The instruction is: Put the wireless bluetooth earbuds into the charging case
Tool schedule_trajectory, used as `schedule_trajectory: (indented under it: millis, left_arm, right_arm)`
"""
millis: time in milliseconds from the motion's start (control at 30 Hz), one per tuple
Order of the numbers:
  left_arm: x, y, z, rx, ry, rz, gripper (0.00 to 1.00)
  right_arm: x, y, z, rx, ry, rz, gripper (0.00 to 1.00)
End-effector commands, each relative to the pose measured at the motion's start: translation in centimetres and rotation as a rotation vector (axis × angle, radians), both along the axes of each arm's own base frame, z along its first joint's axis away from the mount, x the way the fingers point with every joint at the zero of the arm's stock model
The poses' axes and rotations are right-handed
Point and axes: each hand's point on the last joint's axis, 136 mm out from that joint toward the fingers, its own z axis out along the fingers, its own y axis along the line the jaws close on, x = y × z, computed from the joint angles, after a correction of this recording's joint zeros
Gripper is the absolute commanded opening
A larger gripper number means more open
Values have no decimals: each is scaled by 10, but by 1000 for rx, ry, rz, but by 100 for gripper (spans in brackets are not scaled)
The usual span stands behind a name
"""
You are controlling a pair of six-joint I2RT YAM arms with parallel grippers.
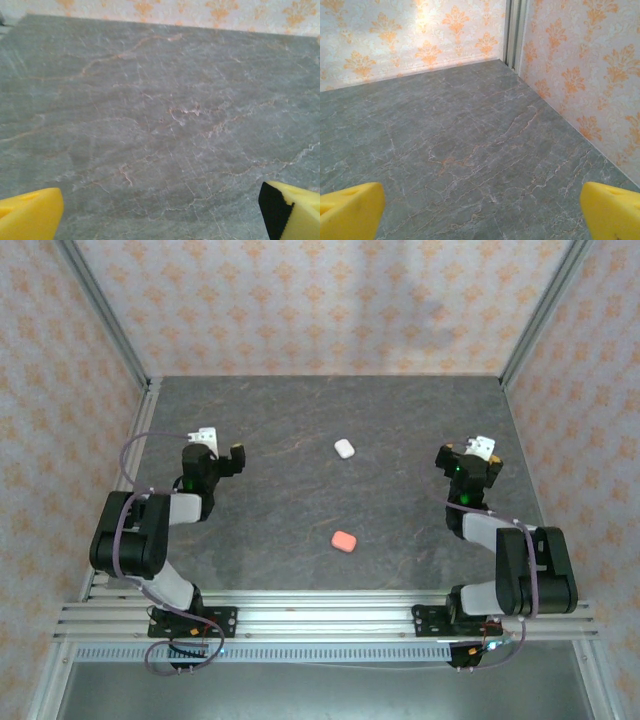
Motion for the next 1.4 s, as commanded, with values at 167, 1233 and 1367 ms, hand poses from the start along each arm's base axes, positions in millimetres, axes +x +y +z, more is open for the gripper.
schedule_trajectory:
  millis: [167, 1233, 1367]
  left_arm:
    - [16, -9, 46, 29, -87, -64, 100]
    - [-37, 9, -1, 88, -4, 32, 100]
    - [-37, 11, -1, 96, 0, 48, 100]
  right_arm:
    - [-14, -1, 10, 20, 31, -4, 99]
    - [-4, 13, -52, 132, 28, 39, 99]
    - [-2, 11, -53, 112, 50, 6, 99]
